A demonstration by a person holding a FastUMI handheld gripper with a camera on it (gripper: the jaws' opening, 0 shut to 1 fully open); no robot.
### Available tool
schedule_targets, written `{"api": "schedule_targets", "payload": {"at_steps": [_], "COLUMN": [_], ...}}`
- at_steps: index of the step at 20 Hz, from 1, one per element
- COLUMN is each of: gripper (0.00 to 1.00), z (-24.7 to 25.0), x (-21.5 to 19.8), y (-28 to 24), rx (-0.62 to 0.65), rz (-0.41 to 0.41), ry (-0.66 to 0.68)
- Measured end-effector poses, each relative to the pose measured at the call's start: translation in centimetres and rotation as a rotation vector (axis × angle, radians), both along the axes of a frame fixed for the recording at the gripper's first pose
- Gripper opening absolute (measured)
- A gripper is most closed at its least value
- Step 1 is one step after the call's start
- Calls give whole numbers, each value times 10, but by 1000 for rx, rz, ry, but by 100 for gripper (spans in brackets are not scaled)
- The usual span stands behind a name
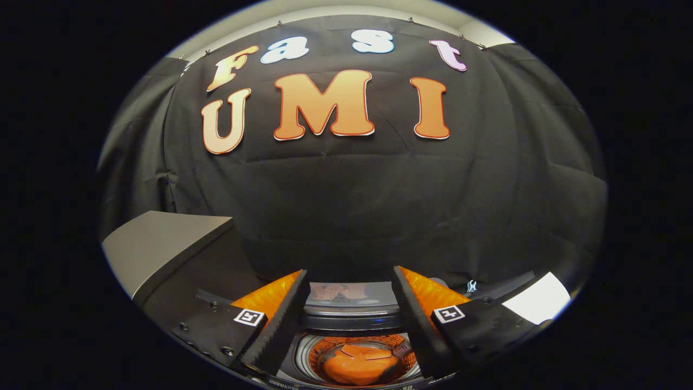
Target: Put the clothes into the washing machine and then close the washing machine lid.
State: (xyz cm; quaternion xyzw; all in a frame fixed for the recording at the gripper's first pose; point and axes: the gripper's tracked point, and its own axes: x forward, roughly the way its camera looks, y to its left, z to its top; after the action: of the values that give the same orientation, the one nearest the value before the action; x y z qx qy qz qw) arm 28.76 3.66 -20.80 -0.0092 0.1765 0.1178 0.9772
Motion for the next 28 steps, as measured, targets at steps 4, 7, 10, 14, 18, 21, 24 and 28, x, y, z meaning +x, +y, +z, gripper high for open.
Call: {"api": "schedule_targets", "payload": {"at_steps": [4,7,10,14,18,21,24,28], "gripper": [98,98,98,98,98,98,98,98], "z": [-22,-46,-57,-50,-21,13,48,100], "x": [-20,-36,-42,-46,-49,-58,-69,-85], "y": [-3,-7,-14,-17,-11,-15,-17,-27], "rx": [6,65,57,42,47,23,29,21], "rz": [-15,-21,-28,-14,6,16,20,25], "ry": [61,123,147,125,62,-4,-61,-146]}}
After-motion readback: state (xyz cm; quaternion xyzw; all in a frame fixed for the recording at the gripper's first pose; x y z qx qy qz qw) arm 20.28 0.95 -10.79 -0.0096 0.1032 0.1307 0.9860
